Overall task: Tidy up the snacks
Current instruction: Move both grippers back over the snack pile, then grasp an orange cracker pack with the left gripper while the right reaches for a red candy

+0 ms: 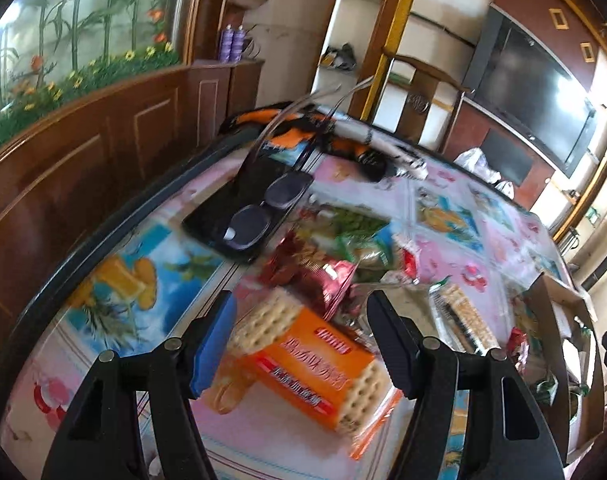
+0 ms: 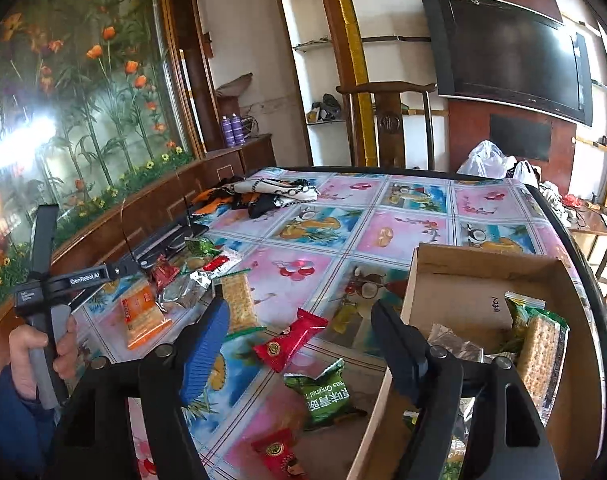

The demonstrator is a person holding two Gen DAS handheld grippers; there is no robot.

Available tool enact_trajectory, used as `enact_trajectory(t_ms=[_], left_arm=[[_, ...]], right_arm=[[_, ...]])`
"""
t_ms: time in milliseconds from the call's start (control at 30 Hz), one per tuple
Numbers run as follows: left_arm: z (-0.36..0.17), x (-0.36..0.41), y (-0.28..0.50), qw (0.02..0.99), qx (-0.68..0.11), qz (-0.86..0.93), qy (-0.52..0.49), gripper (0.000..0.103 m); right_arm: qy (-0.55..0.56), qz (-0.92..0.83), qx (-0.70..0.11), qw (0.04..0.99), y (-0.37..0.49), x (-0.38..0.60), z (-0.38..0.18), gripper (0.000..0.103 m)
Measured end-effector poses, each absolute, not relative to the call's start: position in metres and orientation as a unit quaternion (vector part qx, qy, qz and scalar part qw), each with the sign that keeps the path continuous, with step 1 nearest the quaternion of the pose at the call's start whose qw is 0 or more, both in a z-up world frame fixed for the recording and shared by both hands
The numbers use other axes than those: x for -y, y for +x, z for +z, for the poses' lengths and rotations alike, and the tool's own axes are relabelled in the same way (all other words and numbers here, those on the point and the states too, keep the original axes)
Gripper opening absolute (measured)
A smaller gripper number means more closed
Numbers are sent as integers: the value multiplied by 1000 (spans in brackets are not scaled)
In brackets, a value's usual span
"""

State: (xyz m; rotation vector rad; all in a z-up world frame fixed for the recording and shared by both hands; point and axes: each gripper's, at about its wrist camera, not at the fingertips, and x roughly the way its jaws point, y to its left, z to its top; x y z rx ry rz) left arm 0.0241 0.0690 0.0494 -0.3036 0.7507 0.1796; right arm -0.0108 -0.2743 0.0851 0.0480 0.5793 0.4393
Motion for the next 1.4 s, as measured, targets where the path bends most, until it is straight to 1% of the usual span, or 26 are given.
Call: enact_trajectory(t_ms=[100,200,267,367,400,467,533,700,733,800,833,867,967,1133,1267,1400], left_arm=[[41,-69,28,902,-392,100,-150,67],[33,-70,31,890,-414,114,-151,68],[29,-70,32,885,-423,126,-150,75],[23,-66,37,877,-439,123,-154,78],[20,-64,41,873,-447,124,-150,78],[18,-60,45,873,-449,125,-145,84],[17,-55,48,874,-450,131,-125,85],[10,-54,50,872,-463,118,-106,86],[10,-51,50,874,-462,118,-93,85],[9,-48,49,875,-461,125,-75,75],[10,-45,49,876,-460,129,-64,61],[11,-43,48,879,-455,131,-54,53],[12,-38,47,882,-450,134,-40,52],[22,-33,43,896,-426,115,-50,52],[37,-27,36,915,-390,93,-57,52],[45,-16,30,927,-362,86,-36,52]], right_arm=[[20,209,-292,933,-9,272,83,55],[28,195,-299,934,-4,275,80,55],[34,196,-302,932,-2,279,81,55],[42,199,-297,933,-3,280,83,57],[37,203,-296,933,-4,279,83,59],[31,201,-293,934,-5,276,84,62],[29,201,-292,934,-6,275,84,66],[30,202,-295,934,-6,275,83,67],[29,201,-296,933,-5,275,82,67],[28,200,-299,933,-5,275,81,67],[28,199,-299,933,-4,275,81,67],[29,198,-300,933,-3,276,81,67],[35,192,-307,932,0,278,80,67],[65,193,-331,921,9,285,74,67],[104,207,-379,896,22,281,67,67],[91,205,-418,880,30,256,61,67]])
